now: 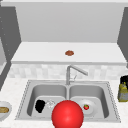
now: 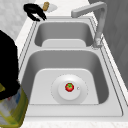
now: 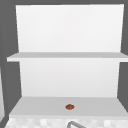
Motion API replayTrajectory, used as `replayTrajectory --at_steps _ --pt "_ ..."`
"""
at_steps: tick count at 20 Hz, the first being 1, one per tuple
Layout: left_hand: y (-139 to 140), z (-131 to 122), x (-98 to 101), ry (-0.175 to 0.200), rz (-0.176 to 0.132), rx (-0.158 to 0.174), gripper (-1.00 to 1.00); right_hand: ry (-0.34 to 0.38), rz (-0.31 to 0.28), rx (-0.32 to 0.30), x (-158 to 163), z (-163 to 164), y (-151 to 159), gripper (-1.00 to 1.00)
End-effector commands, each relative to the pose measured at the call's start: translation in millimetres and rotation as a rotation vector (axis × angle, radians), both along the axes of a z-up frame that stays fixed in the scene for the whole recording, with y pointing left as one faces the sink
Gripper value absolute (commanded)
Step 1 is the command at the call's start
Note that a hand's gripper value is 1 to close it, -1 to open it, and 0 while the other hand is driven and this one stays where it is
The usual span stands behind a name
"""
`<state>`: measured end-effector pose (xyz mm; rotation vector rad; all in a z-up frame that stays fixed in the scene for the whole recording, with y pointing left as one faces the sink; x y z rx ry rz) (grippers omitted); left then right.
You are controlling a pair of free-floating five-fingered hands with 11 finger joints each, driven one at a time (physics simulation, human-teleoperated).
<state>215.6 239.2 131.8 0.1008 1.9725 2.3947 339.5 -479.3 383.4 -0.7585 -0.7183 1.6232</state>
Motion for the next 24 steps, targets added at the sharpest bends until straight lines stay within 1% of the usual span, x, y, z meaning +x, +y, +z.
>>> replayTrajectory --at_steps 1,2,7,13,18,24 --pt "0.0 0.0 0.0 0.000 0.000 0.000 0.00 -0.053 -0.014 0.002 -18.5 11.5 17.9 1.00" --pt "0.0 0.0 0.0 0.000 0.000 0.000 0.00 -0.053 -0.021 0.008 -24.8 16.5 21.5 1.00" --pt "0.0 0.0 0.0 0.000 0.000 0.000 0.00 -0.064 -0.017 0.036 -56.7 41.6 36.4 1.00" --pt "0.0 0.0 0.0 0.000 0.000 0.000 0.00 -0.062 -0.027 0.048 -92.3 78.0 53.7 1.00" --pt "0.0 0.0 0.0 0.000 0.000 0.000 0.00 -0.061 -0.023 0.054 -115.0 109.2 68.4 1.00" --pt "0.0 0.0 0.0 0.000 0.000 0.000 0.00 -0.049 -0.011 0.060 -133.0 147.2 88.9 1.00"
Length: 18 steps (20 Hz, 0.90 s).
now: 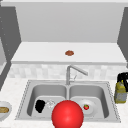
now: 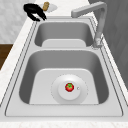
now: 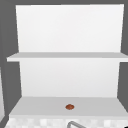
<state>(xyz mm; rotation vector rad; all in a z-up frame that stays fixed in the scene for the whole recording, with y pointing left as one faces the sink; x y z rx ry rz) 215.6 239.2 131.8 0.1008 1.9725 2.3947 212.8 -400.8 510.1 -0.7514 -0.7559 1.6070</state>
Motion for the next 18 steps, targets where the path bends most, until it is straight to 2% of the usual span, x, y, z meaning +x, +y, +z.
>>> replayTrajectory --at_steps 1,18 --pt "0.0 0.0 0.0 0.000 0.000 0.000 0.00 -0.029 -0.014 0.030 -8.9 27.2 13.7 1.00" --pt "0.0 0.0 0.0 0.000 0.000 0.000 0.00 -0.037 -0.019 0.002 -25.7 153.3 60.5 1.00"
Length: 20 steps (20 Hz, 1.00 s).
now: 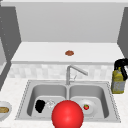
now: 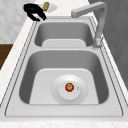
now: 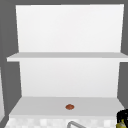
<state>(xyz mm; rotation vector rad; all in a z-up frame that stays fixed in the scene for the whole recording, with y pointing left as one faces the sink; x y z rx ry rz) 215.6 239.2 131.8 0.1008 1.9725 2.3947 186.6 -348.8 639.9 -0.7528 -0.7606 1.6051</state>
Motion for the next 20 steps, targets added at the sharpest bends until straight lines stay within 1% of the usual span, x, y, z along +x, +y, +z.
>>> replayTrajectory --at_steps 1,7,9,14,20 --pt "0.0 0.0 0.0 0.000 0.000 0.000 0.00 -0.033 -0.021 -0.003 0.0 31.0 11.9 1.00" --pt "0.0 0.0 0.0 0.000 0.000 0.000 0.00 -0.038 -0.023 -0.013 4.6 76.1 30.6 1.00" --pt "0.0 0.0 0.0 0.000 0.000 0.000 0.00 -0.039 -0.023 -0.028 8.3 89.8 34.4 1.00" --pt "0.0 0.0 0.0 0.000 0.000 0.000 0.00 -0.032 -0.027 -0.021 19.3 127.0 51.1 1.00" --pt "0.0 0.0 0.0 0.000 0.000 0.000 0.00 -0.022 -0.032 -0.025 31.2 172.0 69.7 1.00"
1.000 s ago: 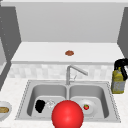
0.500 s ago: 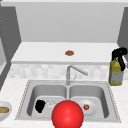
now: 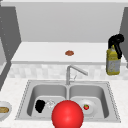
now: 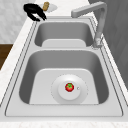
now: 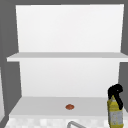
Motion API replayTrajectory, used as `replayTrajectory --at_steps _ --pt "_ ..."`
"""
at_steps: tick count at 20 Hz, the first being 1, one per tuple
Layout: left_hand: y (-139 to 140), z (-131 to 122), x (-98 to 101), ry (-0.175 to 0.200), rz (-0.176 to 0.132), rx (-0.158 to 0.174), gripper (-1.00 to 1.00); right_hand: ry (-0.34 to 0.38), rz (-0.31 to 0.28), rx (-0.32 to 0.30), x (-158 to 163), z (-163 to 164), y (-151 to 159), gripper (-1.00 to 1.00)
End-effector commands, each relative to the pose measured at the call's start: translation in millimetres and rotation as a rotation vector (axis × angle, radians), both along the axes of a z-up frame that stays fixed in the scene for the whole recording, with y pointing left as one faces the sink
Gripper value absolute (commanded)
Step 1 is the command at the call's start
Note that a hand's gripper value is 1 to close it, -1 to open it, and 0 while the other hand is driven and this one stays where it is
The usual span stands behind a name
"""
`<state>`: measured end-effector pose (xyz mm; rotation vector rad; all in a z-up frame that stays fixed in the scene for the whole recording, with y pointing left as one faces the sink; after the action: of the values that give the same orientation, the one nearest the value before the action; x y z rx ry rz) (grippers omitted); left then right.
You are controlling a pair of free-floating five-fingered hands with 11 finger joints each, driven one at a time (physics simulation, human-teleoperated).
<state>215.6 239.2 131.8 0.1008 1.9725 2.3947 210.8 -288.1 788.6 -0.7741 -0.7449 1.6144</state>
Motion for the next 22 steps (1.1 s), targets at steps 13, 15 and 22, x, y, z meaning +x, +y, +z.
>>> replayTrajectory --at_steps 13,15,22 --pt "0.0 0.0 0.0 0.000 0.000 0.000 0.00 -0.003 -0.031 -0.021 38.9 116.0 64.8 1.00" --pt "0.0 0.0 0.0 0.000 0.000 0.000 0.00 0.003 -0.030 -0.021 45.9 124.9 74.8 1.00" --pt "0.0 0.0 0.0 0.000 0.000 0.000 0.00 0.016 -0.003 -0.003 94.9 126.9 103.1 1.00"
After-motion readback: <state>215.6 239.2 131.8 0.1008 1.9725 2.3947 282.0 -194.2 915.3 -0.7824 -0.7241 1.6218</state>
